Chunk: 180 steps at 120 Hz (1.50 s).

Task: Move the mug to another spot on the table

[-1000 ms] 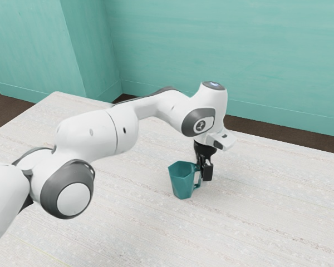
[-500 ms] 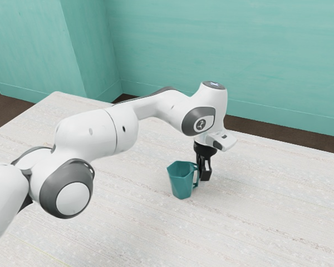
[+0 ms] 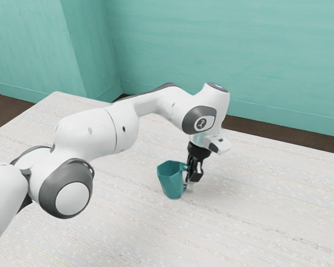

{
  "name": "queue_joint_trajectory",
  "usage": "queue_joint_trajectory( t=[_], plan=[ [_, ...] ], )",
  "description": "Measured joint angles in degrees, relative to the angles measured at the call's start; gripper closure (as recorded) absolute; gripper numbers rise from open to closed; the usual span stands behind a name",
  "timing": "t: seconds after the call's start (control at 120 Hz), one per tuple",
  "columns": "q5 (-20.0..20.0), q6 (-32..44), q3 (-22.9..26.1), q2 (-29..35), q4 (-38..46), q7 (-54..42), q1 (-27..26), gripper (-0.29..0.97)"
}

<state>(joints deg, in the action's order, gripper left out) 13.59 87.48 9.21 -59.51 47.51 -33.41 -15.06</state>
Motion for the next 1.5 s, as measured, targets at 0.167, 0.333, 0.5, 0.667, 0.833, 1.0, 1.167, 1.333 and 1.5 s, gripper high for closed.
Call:
queue_joint_trajectory(
  t=[0.167, 0.333, 0.5, 0.667, 0.833, 1.0, 1.167, 1.333, 1.5],
  plan=[
    [2.59, -3.58, 0.00, 0.70, -0.12, 0.08, -0.22, 0.60],
    [5.56, -6.57, -0.05, 1.26, -0.34, 0.05, 0.25, 0.61],
    [6.31, -7.90, -0.44, 1.68, -0.37, 0.05, 2.73, 0.61],
    [6.38, -8.50, -0.76, 1.56, -0.24, 0.08, 4.91, 0.60],
    [6.47, -8.67, -1.06, 1.32, 0.07, 0.10, 7.23, 0.64],
    [6.67, -8.67, -2.38, 1.27, 0.16, 0.05, 8.34, 0.66],
    [6.50, -8.71, -3.50, 1.14, 0.18, -0.02, 9.30, 0.65],
    [5.34, -8.64, -3.67, 0.85, 1.21, -0.08, 11.62, 0.65],
    [2.82, -7.83, -3.35, 0.42, 2.37, -0.01, 12.61, 0.42]
  ],
)
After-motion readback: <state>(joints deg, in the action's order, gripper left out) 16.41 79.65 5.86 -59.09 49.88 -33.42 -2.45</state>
